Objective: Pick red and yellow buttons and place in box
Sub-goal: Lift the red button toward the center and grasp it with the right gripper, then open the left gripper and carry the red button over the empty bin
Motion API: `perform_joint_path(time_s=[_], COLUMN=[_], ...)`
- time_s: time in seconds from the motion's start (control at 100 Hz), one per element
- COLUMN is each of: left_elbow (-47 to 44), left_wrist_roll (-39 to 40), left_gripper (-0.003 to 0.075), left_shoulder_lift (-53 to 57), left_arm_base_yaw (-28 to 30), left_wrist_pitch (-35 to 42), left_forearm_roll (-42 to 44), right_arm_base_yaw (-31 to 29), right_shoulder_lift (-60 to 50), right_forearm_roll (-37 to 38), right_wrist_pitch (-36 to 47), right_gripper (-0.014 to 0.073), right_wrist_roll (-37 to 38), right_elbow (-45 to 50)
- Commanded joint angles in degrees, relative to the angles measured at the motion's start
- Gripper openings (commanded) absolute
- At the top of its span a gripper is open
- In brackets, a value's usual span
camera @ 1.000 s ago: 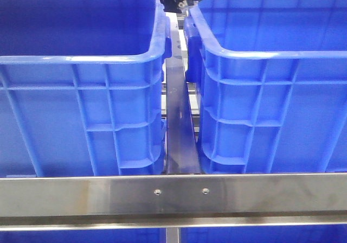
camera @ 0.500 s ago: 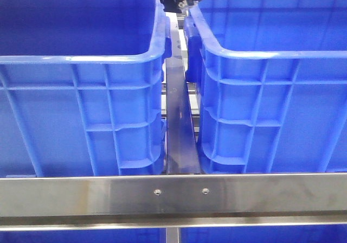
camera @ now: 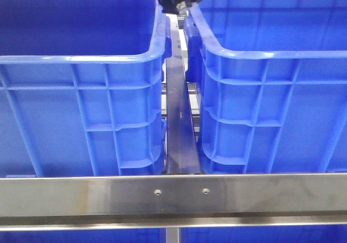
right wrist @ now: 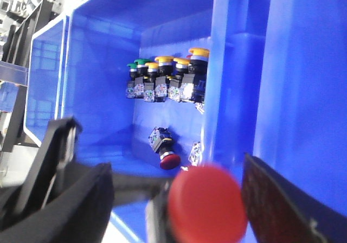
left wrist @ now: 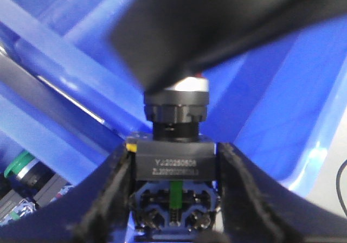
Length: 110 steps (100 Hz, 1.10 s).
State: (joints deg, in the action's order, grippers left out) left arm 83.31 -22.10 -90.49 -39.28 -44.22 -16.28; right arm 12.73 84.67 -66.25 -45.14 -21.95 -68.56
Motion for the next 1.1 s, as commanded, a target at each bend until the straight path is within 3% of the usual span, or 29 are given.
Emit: perform_joint_path(time_s=[0.0, 0.3, 0.5, 0.6, 0.68, 0.8, 0.87, 1.09], left_elbow=[1.8, 1.8, 1.8, 1.8, 1.8, 1.8, 2.3, 2.3], left_wrist_roll=[0.2, 0.2, 0.2, 0.2, 0.2, 0.2, 0.2, 0.2], left_gripper=[0.0190, 0.0190, 0.0190, 0.0199, 0.0277, 0.0549, 0.0650, 0.0662], left_shoulder_lift=[2.4, 2.4, 2.4, 2.4, 2.4, 2.4, 2.4, 2.5], left_arm_base_yaw=[-0.5, -0.5, -0.5, -0.5, -0.5, -0.5, -0.5, -0.5], left_wrist_pitch=[3.5, 3.5, 3.4, 3.7, 3.7, 3.7, 3.2, 3.2], left_forearm_roll=[-1.8, -1.8, -1.8, -1.7, -1.6, -0.5, -0.2, -0.2], right_arm_base_yaw=[0.3, 0.3, 0.3, 0.3, 0.2, -0.9, -2.9, -11.3], right_shoulder_lift=[-0.2, 0.5, 0.5, 0.5, 0.5, 0.3, 0.1, -0.2], right_forearm_roll=[-3.7, -3.7, -3.7, -3.7, -3.7, -3.6, -3.3, -1.7], right_wrist_pitch=[-1.8, -2.5, -2.9, -3.0, -3.0, -3.0, -3.1, -2.0], right_gripper=[0.0517, 0.0513, 0.0293, 0.0258, 0.0258, 0.0258, 0.0258, 0.0257], right_wrist_roll=[-1.0, -1.0, -1.0, -1.0, -1.0, -1.0, -1.2, -7.9], right_elbow=[-2.6, -2.6, -2.6, -2.6, -2.6, -3.3, -4.5, -8.6])
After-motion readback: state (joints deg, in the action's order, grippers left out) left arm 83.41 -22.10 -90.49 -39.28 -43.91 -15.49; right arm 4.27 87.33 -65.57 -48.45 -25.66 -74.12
